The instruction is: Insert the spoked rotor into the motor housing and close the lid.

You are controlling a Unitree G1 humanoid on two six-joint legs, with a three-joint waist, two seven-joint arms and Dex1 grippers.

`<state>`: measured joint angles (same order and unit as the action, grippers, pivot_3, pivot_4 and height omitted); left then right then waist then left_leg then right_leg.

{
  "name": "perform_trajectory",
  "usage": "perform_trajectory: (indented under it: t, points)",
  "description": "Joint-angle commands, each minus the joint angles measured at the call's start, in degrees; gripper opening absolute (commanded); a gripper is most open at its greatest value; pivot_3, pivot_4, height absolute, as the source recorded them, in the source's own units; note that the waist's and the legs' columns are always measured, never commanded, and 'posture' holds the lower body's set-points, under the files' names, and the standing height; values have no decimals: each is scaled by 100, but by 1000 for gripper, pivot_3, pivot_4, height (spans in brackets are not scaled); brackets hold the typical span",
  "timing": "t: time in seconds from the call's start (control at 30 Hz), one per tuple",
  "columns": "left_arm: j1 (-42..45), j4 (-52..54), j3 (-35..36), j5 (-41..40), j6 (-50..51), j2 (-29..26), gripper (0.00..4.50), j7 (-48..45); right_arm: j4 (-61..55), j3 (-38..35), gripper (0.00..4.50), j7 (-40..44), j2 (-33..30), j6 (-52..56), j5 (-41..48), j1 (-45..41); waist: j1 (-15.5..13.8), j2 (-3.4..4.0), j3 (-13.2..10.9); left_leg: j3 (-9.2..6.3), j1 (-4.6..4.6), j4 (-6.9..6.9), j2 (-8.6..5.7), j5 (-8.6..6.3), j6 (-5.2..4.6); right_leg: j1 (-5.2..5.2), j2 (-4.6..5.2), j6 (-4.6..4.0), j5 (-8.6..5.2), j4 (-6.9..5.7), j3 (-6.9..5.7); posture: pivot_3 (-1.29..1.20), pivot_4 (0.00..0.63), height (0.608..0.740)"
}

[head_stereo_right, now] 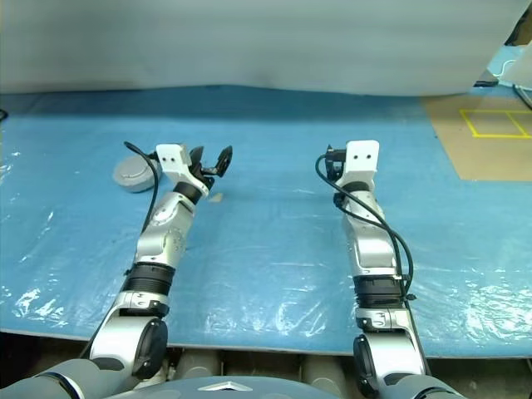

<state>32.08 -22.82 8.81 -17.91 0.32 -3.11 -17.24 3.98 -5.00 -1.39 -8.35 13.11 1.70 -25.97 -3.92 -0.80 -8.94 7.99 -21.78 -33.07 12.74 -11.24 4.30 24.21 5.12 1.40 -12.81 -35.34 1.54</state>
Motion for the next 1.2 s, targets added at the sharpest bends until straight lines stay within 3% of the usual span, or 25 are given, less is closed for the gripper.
perform_trajectory:
  t: [0.03, 1.2]
  points:
    - [153, 25, 75, -29, -66, -34, 4480, 11, -283, -10, 3253, -3, -3, -76, -30, -22, 0, 0, 0, 0, 0, 0, 0, 0, 0, 0, 0, 0, 0, 0, 0, 0, 150, 740]
    - [279, -27, 116, 89, -80, -193, 4480, 155, -149, -87, 3253, -247, 41, -33, -141, 94, 1, 1, -1, 0, 0, 1, -1, 0, 0, 0, 0, 0, 0, 2, 0, 0, 150, 740]
